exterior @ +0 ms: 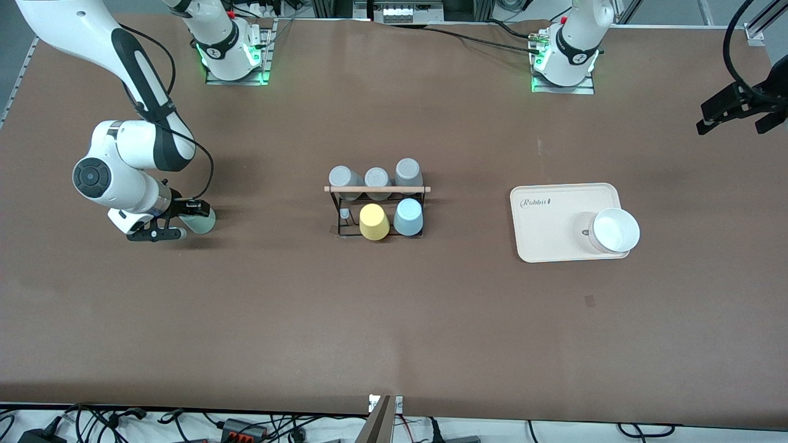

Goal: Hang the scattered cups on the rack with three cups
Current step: 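Grasp the pale teal cup with the right gripper and lift it, then carry the teal cup to the rack and hang it beside the yellow cup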

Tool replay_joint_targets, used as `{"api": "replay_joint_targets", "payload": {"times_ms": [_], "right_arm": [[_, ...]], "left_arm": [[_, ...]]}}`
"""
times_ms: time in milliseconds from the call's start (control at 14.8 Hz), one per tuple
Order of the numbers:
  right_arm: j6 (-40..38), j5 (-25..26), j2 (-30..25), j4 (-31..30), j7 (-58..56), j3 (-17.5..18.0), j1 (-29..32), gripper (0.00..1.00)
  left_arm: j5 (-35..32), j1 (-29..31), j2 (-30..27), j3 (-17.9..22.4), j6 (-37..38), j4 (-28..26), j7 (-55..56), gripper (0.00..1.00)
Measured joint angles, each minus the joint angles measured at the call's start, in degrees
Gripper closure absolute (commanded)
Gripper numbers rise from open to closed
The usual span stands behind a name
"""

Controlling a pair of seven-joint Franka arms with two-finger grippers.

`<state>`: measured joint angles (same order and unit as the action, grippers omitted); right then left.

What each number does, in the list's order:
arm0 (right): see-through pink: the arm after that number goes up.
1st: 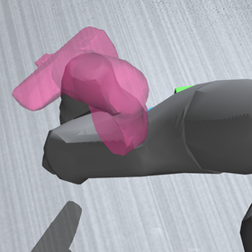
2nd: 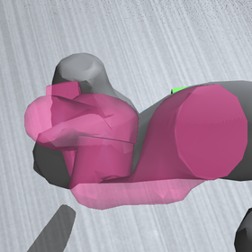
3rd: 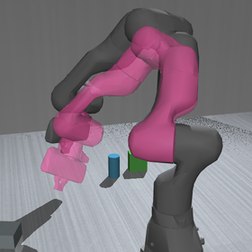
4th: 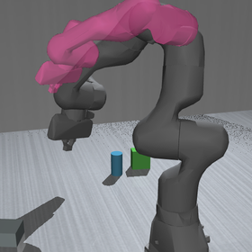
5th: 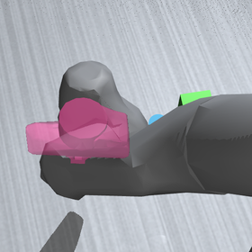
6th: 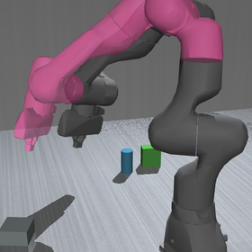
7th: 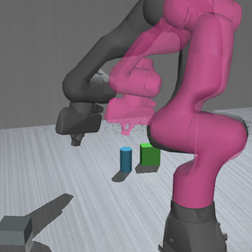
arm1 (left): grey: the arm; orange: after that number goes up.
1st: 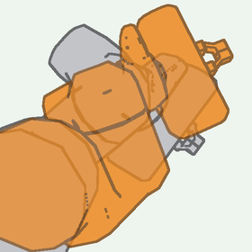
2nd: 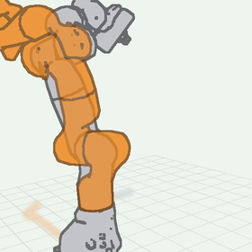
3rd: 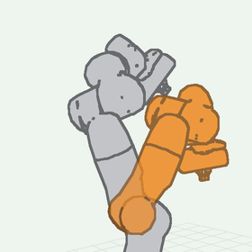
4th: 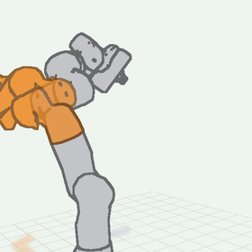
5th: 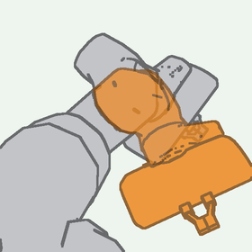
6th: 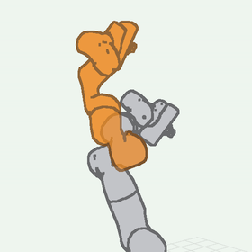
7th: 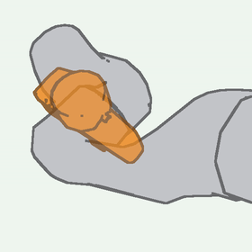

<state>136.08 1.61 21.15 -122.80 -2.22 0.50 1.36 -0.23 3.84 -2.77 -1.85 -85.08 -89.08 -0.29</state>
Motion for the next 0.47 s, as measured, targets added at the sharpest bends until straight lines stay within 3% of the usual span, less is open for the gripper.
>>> {"api": "replay_joint_targets", "payload": {"times_ms": [203,473], "right_arm": [[-1.6,0.0,-0.6,2.1,0.0,0.3,-0.1,0.75],[-19.3,-0.2,-2.9,14.7,0.0,1.9,-2.6,0.76]], "left_arm": [[0.0,0.0,0.6,0.0,0.0,0.4,0.0,0.00],[0.0,0.0,0.6,-0.1,0.0,0.6,0.0,0.00]]}}
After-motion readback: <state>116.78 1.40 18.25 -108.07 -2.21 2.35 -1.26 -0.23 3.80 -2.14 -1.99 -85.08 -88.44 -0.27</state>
